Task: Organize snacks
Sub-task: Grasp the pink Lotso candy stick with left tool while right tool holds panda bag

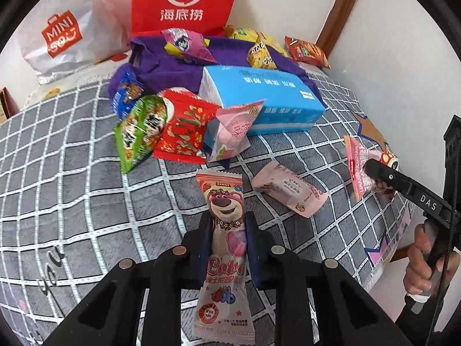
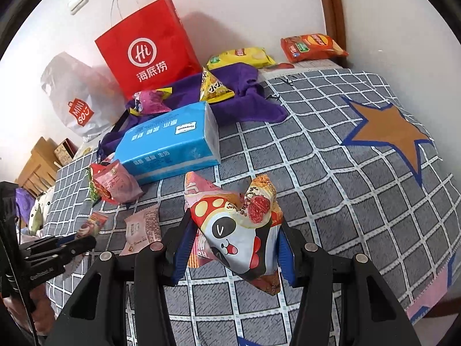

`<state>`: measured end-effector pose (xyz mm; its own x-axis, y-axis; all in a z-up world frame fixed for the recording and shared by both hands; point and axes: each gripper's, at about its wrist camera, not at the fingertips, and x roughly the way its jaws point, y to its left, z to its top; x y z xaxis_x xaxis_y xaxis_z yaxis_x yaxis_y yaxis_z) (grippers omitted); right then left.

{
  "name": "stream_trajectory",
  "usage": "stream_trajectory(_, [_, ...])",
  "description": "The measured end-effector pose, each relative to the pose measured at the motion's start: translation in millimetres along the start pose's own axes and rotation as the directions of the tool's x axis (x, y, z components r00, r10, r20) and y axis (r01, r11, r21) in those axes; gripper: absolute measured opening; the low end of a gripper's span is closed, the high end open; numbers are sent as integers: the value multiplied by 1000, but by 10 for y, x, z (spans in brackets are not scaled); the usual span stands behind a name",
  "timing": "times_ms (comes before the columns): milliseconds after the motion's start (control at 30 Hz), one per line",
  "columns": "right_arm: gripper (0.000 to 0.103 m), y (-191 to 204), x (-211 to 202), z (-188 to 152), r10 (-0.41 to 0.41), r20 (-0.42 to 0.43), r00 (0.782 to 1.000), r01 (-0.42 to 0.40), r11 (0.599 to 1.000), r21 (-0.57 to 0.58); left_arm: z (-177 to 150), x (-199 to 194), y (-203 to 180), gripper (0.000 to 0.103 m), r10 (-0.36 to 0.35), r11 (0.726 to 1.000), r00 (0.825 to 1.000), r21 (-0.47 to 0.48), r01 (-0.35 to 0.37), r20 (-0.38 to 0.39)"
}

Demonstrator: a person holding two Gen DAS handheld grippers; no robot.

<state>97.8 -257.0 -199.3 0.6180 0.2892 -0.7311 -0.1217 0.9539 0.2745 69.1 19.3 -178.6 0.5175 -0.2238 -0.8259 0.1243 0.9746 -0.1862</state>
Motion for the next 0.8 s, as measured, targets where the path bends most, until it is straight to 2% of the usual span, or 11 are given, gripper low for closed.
stream_trajectory(200, [51, 99, -98, 34, -4, 11, 1000, 4, 999, -34, 28, -171, -22, 21, 10, 1000, 999, 6, -10, 37])
stream_trajectory(433, [51, 284, -294, 239, 9, 63, 998, -3, 995, -98, 177, -385, -59, 21, -47, 999, 995, 15, 46, 88])
stream_trajectory(800, [51, 576, -244, 677, 42, 91, 995, -27, 986, -164, 754, -524, -107, 21, -71, 997, 988, 43, 66, 139])
